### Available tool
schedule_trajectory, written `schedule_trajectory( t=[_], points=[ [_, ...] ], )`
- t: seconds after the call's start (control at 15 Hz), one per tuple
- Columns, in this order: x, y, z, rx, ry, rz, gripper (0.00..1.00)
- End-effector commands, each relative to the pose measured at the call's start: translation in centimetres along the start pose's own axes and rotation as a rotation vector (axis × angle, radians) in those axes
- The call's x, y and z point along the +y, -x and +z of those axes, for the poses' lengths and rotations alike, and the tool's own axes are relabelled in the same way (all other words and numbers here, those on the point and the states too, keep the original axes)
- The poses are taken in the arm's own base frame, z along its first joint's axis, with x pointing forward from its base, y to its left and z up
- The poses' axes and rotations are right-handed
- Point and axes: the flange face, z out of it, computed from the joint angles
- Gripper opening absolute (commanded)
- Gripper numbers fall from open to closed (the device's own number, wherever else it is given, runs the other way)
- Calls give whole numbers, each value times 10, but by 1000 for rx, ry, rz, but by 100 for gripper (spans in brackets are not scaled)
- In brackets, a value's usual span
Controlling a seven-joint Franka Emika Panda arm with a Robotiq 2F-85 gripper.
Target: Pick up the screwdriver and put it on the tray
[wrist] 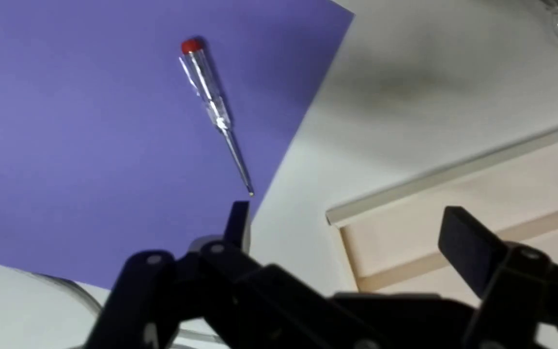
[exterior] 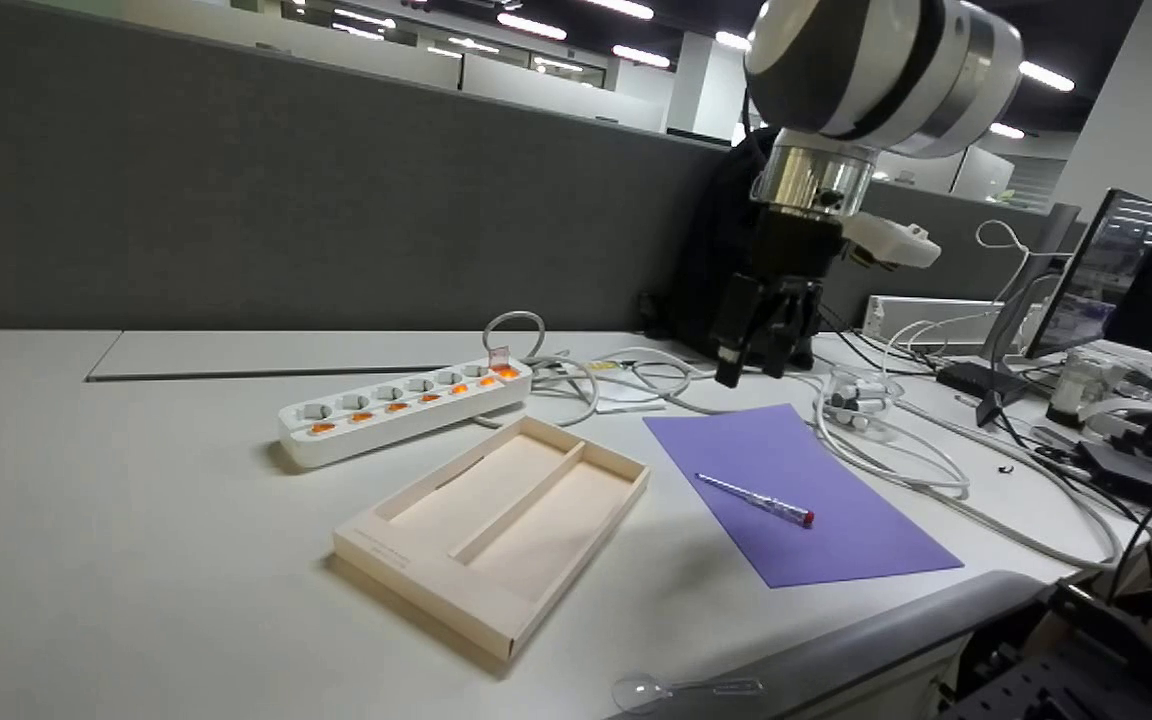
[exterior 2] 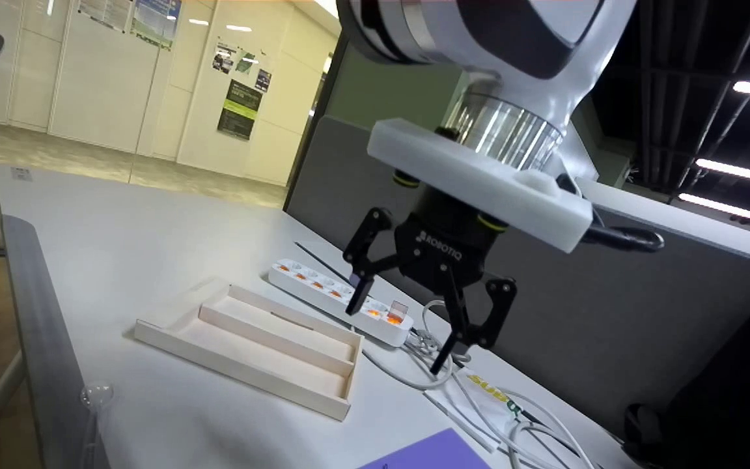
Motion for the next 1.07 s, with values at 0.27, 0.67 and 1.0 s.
schedule_trajectory(
  t=[0.27,0.67,1.0],
  points=[
    [19,-2,14,20,122,104,100],
    [21,-3,43,-42,123,81,100],
    [30,1,75,-84,132,67,100]
  ],
)
